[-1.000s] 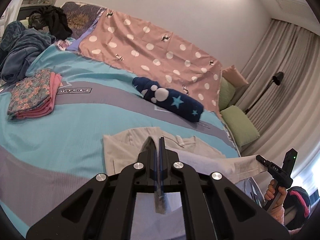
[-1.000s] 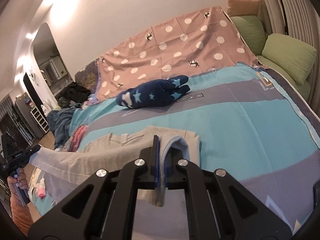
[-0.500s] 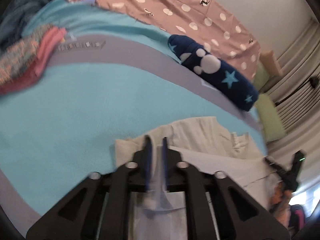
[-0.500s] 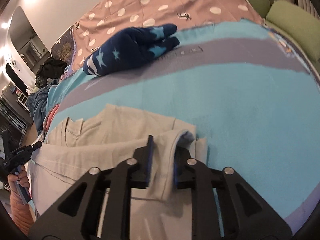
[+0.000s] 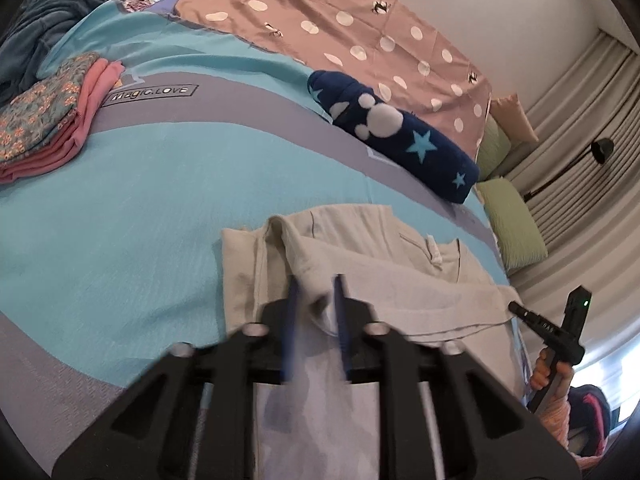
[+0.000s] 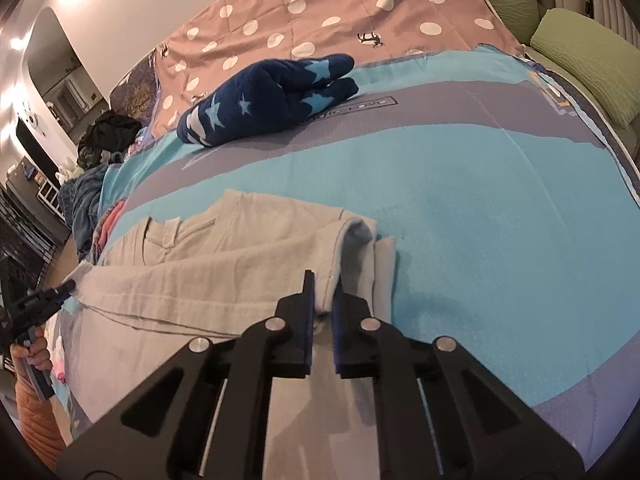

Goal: Fold small clothes

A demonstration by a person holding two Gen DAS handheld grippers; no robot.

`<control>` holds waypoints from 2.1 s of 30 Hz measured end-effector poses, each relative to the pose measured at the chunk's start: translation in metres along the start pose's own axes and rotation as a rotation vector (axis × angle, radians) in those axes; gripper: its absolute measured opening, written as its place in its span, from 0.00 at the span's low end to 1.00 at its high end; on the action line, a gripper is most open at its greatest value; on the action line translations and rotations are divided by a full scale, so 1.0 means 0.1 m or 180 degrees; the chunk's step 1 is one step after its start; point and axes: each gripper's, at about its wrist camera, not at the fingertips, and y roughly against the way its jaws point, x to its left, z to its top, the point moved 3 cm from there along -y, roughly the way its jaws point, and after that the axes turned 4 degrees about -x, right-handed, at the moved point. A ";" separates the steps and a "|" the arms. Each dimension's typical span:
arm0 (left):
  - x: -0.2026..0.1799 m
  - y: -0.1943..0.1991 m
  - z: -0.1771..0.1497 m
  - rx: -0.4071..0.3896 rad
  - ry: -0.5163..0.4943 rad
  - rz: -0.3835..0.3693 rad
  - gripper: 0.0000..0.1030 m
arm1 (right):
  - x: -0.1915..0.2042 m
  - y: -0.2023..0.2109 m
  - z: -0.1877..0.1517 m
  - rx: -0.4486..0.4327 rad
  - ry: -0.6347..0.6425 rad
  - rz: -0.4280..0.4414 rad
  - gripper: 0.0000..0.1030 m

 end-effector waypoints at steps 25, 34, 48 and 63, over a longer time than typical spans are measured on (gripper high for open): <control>0.29 -0.71 0.59 0.0041 0.0056 0.0577 0.58 | -0.22 -0.75 0.53 0.0228 0.0036 -0.0171 0.55; 0.19 -0.70 0.65 -0.0021 -0.0004 0.0420 0.02 | -0.06 -0.51 0.64 -0.0057 0.0014 -0.0075 0.02; -0.14 -0.72 0.81 -0.0349 -0.0579 0.0761 0.12 | -0.28 -0.62 0.56 0.0000 0.0159 -0.0727 0.10; 0.00 0.42 -0.29 -0.0312 -0.0385 0.0613 0.50 | -0.43 0.79 -0.95 0.0103 -0.0237 -0.0162 0.20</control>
